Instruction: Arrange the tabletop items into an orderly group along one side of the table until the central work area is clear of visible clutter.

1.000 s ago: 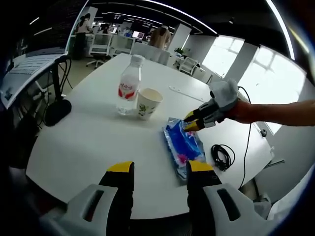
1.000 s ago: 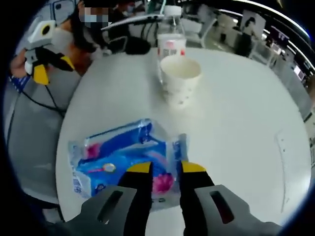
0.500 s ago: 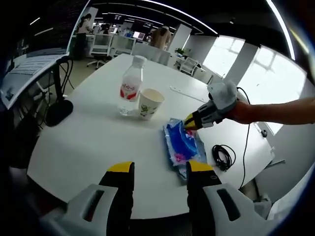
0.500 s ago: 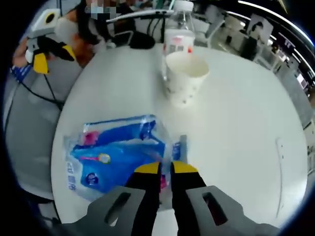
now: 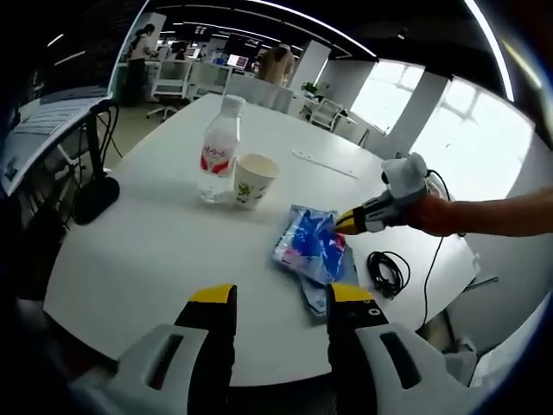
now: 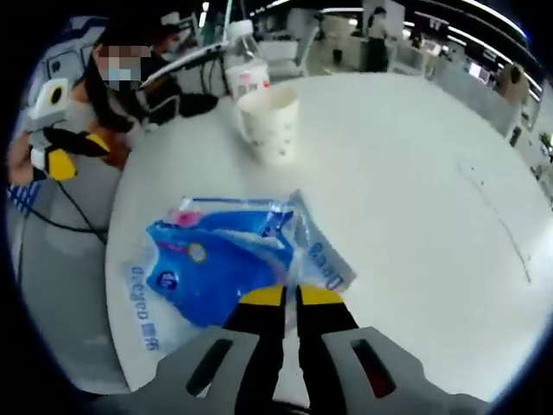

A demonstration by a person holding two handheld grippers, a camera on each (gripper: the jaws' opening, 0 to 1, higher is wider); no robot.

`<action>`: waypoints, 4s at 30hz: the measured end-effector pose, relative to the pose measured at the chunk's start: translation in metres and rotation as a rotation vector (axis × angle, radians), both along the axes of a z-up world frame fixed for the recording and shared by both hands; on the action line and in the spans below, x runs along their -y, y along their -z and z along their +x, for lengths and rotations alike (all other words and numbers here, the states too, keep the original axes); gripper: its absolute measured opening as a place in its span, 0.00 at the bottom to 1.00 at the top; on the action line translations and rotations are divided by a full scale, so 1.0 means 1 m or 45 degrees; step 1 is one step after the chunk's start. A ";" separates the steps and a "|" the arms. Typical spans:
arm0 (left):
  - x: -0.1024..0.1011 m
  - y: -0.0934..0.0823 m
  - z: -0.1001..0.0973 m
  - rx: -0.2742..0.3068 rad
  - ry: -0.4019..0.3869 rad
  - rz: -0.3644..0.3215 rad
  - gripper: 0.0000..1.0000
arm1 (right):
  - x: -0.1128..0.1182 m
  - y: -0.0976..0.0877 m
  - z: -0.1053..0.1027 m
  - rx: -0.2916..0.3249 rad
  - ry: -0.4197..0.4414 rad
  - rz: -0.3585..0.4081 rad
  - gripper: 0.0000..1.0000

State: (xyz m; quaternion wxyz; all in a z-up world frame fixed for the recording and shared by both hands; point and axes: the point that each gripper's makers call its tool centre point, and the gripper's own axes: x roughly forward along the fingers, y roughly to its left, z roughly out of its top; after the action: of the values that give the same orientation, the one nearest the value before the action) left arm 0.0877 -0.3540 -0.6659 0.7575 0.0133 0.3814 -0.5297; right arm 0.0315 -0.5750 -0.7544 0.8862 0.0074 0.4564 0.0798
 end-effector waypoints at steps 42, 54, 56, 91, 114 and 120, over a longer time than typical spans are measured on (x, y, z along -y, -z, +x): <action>0.007 -0.010 -0.016 0.011 0.063 -0.050 0.40 | -0.070 -0.004 -0.098 0.038 0.437 0.197 0.01; 0.012 -0.016 -0.012 0.067 0.107 -0.053 0.42 | -0.045 -0.023 -0.075 0.120 0.469 0.189 0.14; 0.012 -0.017 -0.012 0.069 0.110 -0.054 0.42 | -0.044 -0.024 -0.068 0.117 0.438 0.168 0.15; -0.002 -0.019 -0.009 0.050 0.078 -0.056 0.42 | -0.031 -0.015 -0.032 0.120 0.402 0.179 0.00; 0.008 -0.013 -0.018 0.029 0.100 -0.042 0.42 | -0.017 -0.032 -0.084 0.228 0.652 0.244 0.00; 0.010 -0.010 -0.023 0.024 0.114 -0.032 0.42 | -0.007 -0.034 -0.102 0.247 0.724 0.254 0.00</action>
State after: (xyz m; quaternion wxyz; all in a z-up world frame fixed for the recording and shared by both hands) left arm 0.0652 -0.3645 -0.6559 0.7367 0.0258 0.3664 -0.5678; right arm -0.0703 -0.5680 -0.7201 0.9073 0.2141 0.3392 -0.1264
